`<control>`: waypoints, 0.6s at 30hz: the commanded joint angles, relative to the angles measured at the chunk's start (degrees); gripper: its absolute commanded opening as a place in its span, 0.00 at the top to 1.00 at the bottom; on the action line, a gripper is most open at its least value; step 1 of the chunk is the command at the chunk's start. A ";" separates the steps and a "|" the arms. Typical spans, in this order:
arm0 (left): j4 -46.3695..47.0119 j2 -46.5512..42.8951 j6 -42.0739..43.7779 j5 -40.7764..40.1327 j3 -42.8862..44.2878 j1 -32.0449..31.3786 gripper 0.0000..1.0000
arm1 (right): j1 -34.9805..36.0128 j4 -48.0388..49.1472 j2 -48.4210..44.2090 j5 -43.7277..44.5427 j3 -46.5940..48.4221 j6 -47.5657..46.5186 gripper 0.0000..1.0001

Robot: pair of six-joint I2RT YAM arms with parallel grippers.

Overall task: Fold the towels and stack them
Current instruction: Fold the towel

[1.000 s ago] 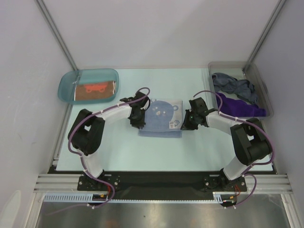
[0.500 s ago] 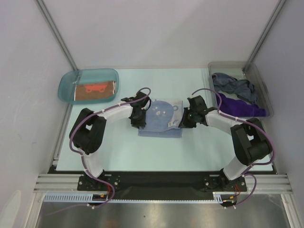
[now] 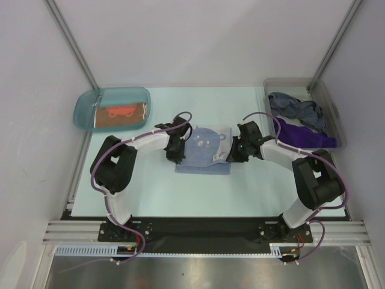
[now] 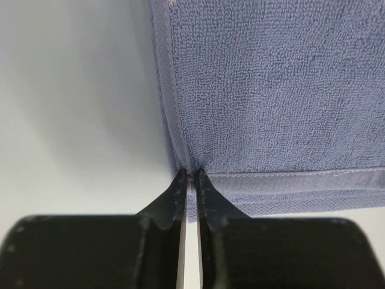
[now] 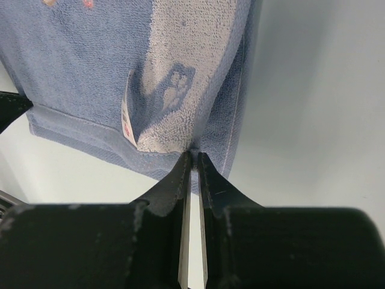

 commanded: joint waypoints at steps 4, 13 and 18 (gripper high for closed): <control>-2.29 -0.17 -0.49 -2.32 3.39 -0.62 1.00 | 0.38 0.70 -0.97 -0.12 1.30 -1.34 0.98; -6.25 -1.31 -0.40 -3.64 6.73 -0.54 1.00 | 0.21 -0.53 -1.58 0.32 1.82 -2.04 0.99; -6.87 -2.54 -0.05 -3.46 7.26 -0.53 1.00 | -0.23 -2.98 -2.81 0.49 2.70 -2.83 1.00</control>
